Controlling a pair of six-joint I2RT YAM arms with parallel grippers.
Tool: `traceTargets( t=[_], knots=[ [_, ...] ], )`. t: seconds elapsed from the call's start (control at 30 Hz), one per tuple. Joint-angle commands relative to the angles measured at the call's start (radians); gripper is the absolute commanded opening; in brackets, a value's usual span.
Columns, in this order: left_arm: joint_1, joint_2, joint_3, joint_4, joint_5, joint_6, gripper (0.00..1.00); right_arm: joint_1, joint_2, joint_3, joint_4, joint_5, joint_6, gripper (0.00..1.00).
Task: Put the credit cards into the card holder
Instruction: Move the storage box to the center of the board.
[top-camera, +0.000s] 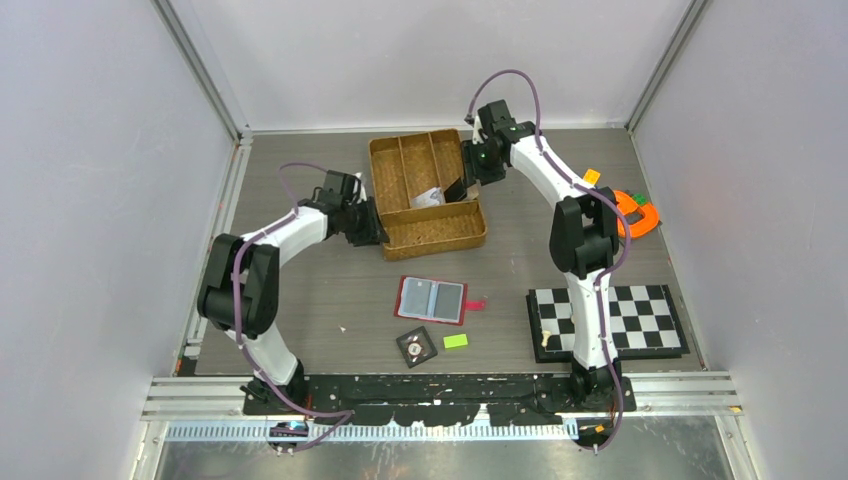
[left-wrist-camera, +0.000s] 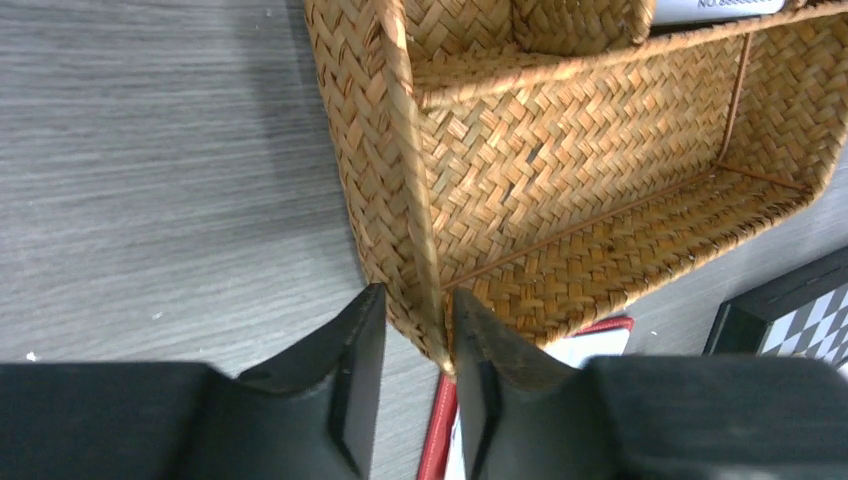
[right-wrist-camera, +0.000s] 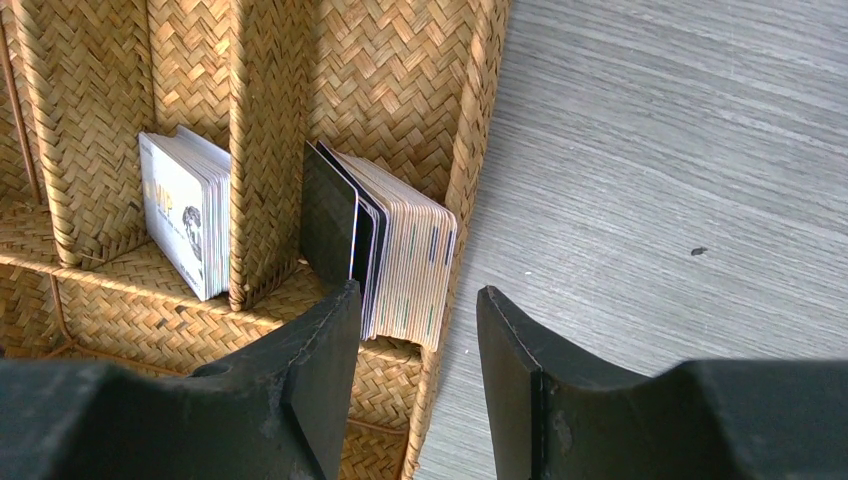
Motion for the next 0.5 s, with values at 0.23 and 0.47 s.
traceTargets(
  t=[0.23, 0.47],
  knots=[
    [-0.004, 0.043, 0.030, 0.030, 0.009, 0.014, 0.19, 0.049, -0.059, 0.011, 0.040, 0.031, 0.034, 0.52],
    [-0.005, 0.044, 0.030, 0.038, 0.045, 0.016, 0.15, 0.085, -0.075, 0.017, 0.058, 0.124, 0.029, 0.52]
  ],
)
